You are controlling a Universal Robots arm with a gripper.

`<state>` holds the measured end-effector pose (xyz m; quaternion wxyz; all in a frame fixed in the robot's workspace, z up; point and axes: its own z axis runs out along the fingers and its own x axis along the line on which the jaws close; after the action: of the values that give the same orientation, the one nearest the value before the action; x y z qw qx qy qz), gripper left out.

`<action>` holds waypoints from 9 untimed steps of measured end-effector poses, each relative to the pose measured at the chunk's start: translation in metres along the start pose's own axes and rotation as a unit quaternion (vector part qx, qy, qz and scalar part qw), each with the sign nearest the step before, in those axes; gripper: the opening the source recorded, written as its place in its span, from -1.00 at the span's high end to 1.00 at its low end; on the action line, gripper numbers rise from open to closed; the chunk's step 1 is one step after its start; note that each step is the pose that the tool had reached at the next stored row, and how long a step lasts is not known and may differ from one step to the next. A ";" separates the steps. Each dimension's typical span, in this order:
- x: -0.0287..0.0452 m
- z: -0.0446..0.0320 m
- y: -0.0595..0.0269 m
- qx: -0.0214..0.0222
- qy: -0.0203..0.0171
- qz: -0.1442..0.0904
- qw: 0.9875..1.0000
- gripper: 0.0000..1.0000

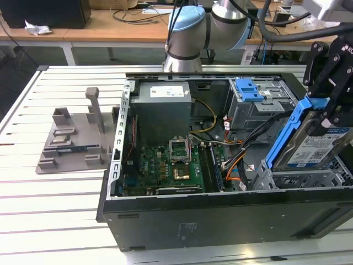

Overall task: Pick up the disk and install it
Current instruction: 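Insert the disk into the insertion slot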

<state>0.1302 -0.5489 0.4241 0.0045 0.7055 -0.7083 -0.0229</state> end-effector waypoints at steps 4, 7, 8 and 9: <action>0.0001 0.0038 -0.0002 0.000 0.000 0.000 1.000 0.26; 0.0002 0.0051 -0.0002 0.000 0.000 0.000 1.000 0.26; 0.0001 0.0055 -0.0002 0.000 0.000 0.000 1.000 0.26; 0.0002 0.0058 -0.0002 0.000 0.000 0.000 1.000 0.26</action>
<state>0.1302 -0.5489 0.4182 0.0045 0.7055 -0.7083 -0.0229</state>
